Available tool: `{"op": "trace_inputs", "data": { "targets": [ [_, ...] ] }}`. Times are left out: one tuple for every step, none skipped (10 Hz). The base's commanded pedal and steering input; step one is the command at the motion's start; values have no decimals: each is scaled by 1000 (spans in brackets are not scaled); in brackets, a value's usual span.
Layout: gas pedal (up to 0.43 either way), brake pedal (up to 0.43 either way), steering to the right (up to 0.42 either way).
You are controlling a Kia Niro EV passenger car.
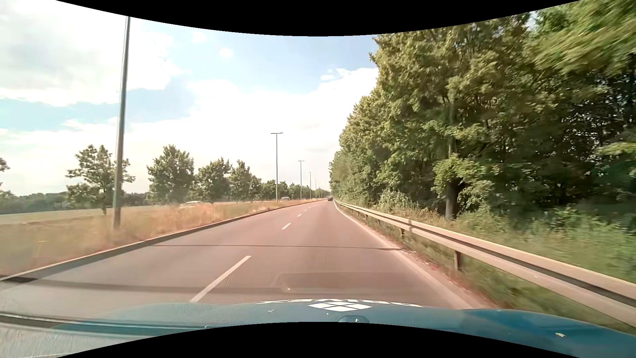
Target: Follow the waypoints while adhering to traffic rules and regulations
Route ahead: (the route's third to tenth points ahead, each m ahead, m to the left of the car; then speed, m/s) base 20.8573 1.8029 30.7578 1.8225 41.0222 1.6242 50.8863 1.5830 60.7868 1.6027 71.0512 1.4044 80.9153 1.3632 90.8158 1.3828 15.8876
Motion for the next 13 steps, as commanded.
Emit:
{"op": "trace_inputs", "data": {
  "targets": [
    [197, 0, -6],
    [197, 0, -6],
    [197, 0, -6],
    [197, 0, -7],
    [197, 0, -9],
    [197, 0, -9],
    [197, 0, -8],
    [197, 0, -8],
    [197, 0, -6],
    [197, 0, -5],
    [197, 0, -5],
    [197, 0, -3],
    [197, 0, -1]
  ]
}}
